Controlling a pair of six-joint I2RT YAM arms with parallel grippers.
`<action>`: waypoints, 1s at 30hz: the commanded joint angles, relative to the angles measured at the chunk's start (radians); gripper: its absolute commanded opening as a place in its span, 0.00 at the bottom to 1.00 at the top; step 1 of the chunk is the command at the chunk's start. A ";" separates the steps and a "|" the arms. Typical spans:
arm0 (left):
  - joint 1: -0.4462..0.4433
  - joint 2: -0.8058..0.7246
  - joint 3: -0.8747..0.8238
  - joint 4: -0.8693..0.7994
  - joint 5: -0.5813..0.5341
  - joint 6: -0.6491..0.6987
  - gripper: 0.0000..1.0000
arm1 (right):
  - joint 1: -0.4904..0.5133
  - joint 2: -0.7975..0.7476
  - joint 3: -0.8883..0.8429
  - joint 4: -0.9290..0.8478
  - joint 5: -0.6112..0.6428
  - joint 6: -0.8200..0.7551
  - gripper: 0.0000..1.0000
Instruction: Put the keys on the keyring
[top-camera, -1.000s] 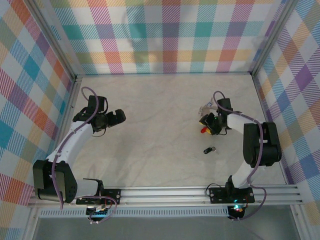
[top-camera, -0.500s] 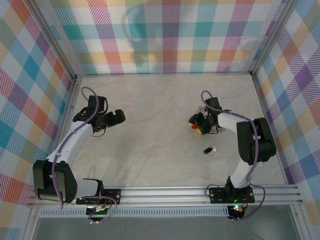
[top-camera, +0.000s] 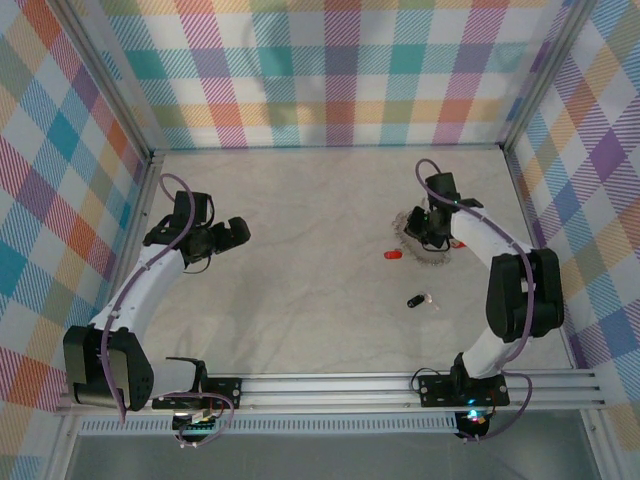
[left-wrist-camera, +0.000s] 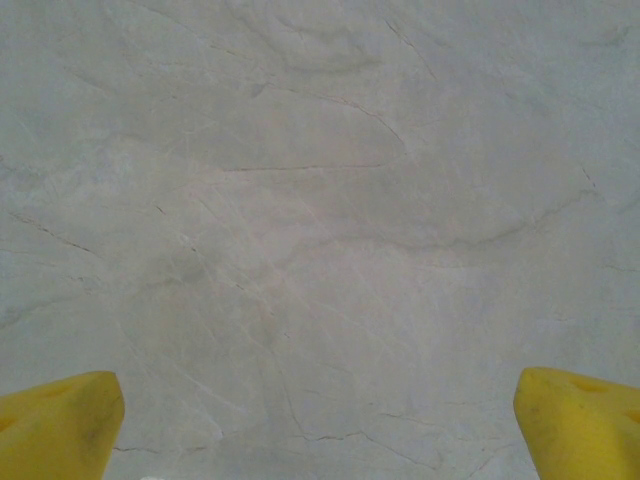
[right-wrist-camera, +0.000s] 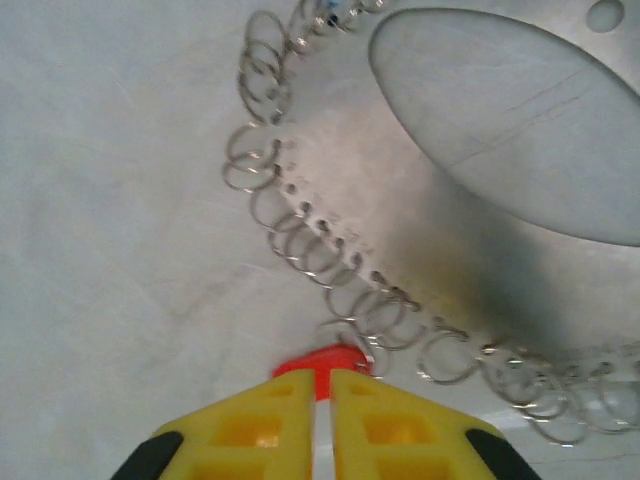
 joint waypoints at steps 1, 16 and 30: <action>-0.009 -0.032 0.007 0.015 0.025 -0.013 1.00 | 0.005 0.068 0.049 -0.116 0.063 -0.083 0.09; -0.009 -0.051 0.025 -0.004 0.021 0.006 1.00 | 0.063 0.219 0.118 -0.184 0.200 -0.163 0.18; -0.010 -0.061 0.024 -0.010 0.035 0.006 1.00 | 0.116 0.201 0.140 -0.229 0.289 -0.114 0.23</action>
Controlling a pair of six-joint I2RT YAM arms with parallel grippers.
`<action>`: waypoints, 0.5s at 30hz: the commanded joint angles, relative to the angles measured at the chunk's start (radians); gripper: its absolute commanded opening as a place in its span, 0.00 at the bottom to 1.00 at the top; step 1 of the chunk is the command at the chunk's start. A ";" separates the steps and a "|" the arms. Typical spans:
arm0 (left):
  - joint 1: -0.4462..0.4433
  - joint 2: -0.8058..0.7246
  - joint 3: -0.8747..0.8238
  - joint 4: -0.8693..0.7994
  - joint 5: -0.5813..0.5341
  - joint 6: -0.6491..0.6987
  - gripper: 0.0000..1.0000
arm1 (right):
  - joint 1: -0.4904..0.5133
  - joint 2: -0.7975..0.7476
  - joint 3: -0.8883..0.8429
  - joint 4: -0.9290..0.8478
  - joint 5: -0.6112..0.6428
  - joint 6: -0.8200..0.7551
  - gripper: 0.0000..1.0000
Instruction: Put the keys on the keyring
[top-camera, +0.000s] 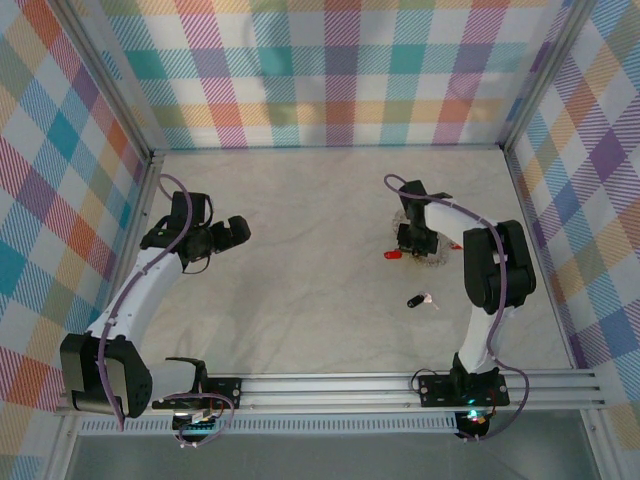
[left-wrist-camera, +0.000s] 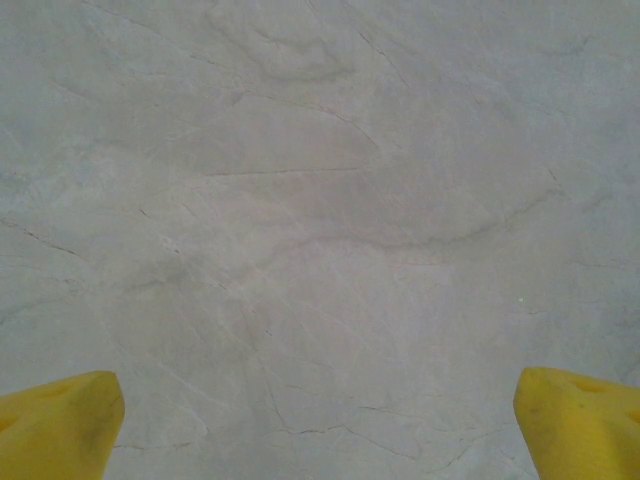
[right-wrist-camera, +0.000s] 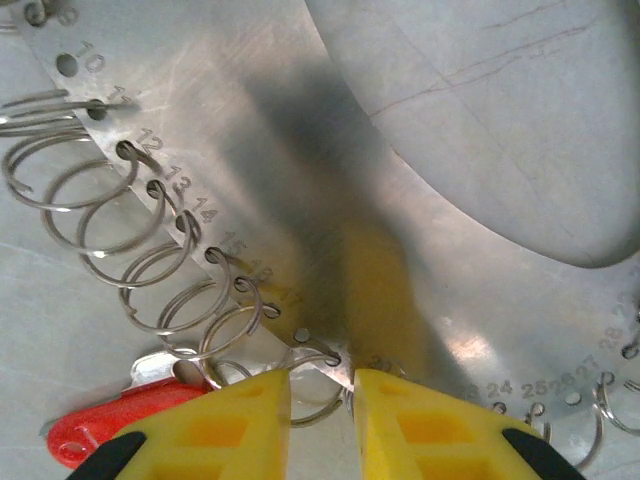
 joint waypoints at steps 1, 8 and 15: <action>-0.007 -0.027 0.024 -0.007 0.016 0.006 1.00 | 0.023 -0.027 0.027 -0.054 0.054 0.034 0.22; -0.007 -0.019 0.024 -0.023 0.022 0.021 1.00 | 0.057 -0.030 0.041 -0.054 0.109 0.072 0.17; -0.007 -0.008 0.024 -0.016 0.041 0.018 1.00 | 0.067 -0.016 0.038 -0.044 0.091 0.077 0.19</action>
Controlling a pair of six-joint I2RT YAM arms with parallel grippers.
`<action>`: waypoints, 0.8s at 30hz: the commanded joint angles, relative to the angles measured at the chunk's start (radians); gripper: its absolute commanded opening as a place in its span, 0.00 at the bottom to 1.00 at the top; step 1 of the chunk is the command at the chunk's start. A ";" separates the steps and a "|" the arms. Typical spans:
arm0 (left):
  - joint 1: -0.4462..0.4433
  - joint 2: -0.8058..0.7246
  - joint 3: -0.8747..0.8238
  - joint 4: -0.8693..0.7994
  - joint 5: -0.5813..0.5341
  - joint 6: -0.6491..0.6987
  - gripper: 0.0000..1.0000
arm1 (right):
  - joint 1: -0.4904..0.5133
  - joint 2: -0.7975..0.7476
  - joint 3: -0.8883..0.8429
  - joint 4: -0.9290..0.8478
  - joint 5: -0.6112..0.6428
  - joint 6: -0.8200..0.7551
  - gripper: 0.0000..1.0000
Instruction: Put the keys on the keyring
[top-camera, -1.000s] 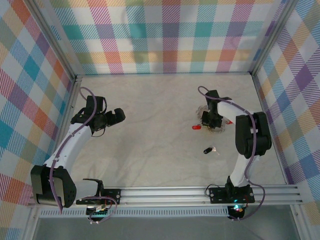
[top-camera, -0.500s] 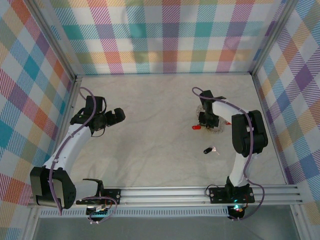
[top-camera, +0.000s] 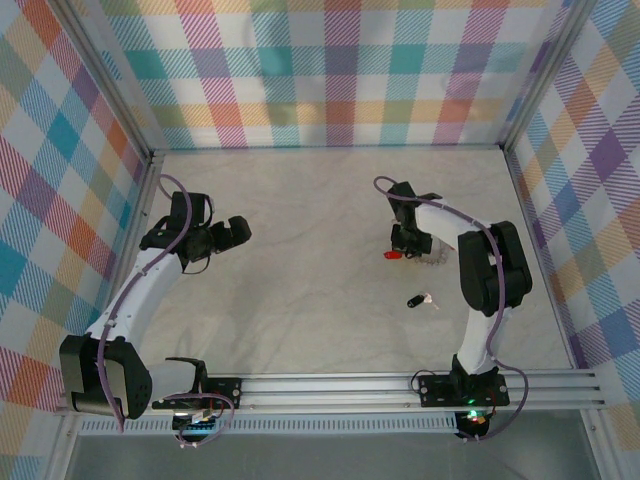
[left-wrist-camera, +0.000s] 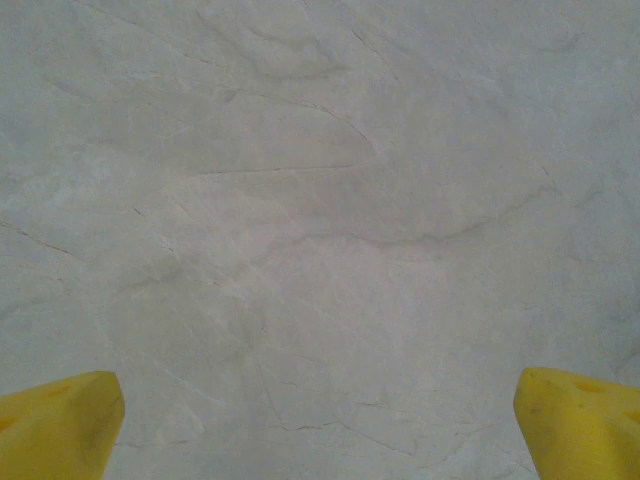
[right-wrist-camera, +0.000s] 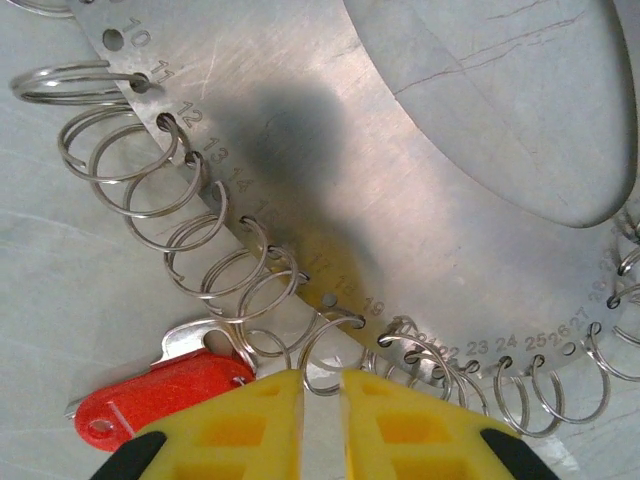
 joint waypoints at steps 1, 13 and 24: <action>-0.007 -0.003 0.026 -0.013 0.025 0.013 1.00 | 0.005 -0.006 0.018 -0.012 0.001 0.019 0.21; -0.008 -0.009 0.023 -0.021 -0.003 0.024 1.00 | 0.007 0.046 0.010 -0.002 0.043 -0.009 0.23; -0.007 0.003 0.025 -0.019 0.011 0.029 1.00 | 0.007 0.001 -0.020 -0.005 0.138 -0.043 0.17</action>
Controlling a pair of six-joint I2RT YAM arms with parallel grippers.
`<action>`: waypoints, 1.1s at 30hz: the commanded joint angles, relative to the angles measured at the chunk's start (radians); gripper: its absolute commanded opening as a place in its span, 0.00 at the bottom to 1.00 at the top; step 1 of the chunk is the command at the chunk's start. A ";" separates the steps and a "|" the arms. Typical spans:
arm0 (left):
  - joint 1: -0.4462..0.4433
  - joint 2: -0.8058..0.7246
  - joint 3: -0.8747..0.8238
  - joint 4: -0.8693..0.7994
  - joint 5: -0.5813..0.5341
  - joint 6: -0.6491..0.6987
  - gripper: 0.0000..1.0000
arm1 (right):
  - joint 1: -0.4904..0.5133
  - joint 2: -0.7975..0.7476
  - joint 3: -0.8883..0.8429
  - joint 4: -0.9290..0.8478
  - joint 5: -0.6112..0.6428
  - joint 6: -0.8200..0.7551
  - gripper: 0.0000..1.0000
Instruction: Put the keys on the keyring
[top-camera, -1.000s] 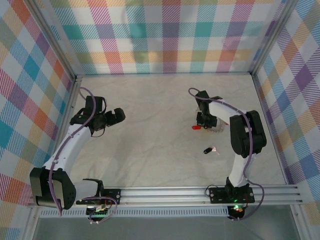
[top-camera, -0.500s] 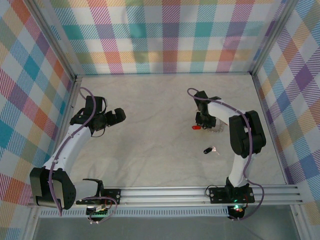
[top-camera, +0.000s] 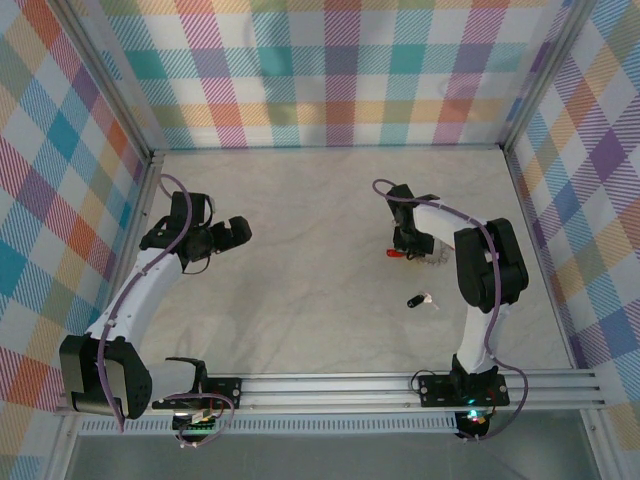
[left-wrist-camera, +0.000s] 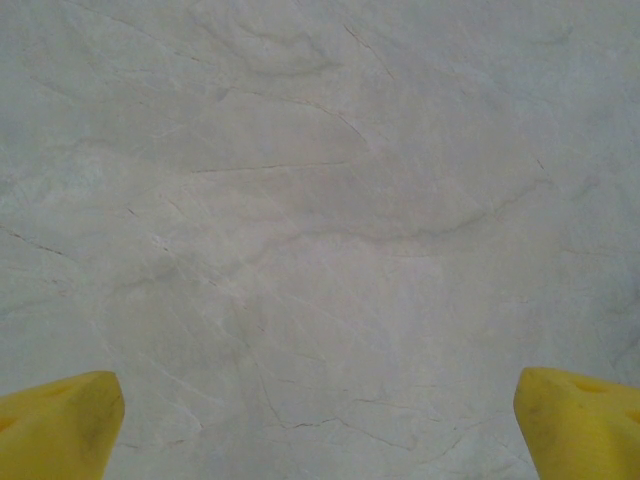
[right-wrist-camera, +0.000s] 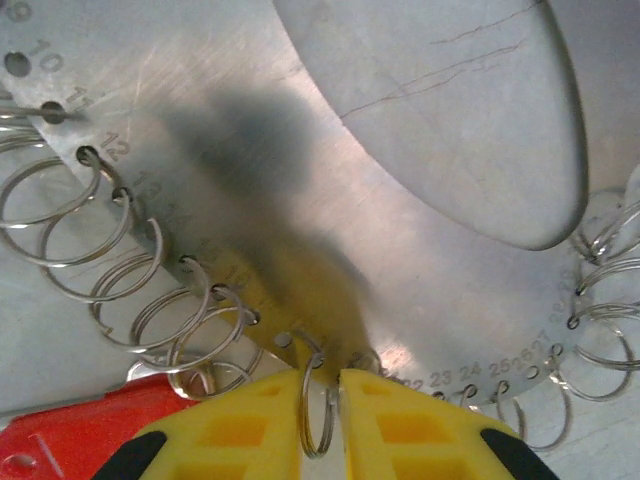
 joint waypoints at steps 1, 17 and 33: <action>-0.007 0.004 0.025 -0.019 0.007 0.015 1.00 | 0.004 -0.035 -0.020 -0.009 0.049 -0.026 0.17; -0.008 0.006 0.023 -0.021 -0.008 0.012 1.00 | 0.004 -0.031 -0.009 0.056 0.024 -0.113 0.00; -0.008 -0.223 -0.035 0.179 0.268 0.058 1.00 | 0.122 -0.273 -0.059 0.163 -0.457 -0.632 0.00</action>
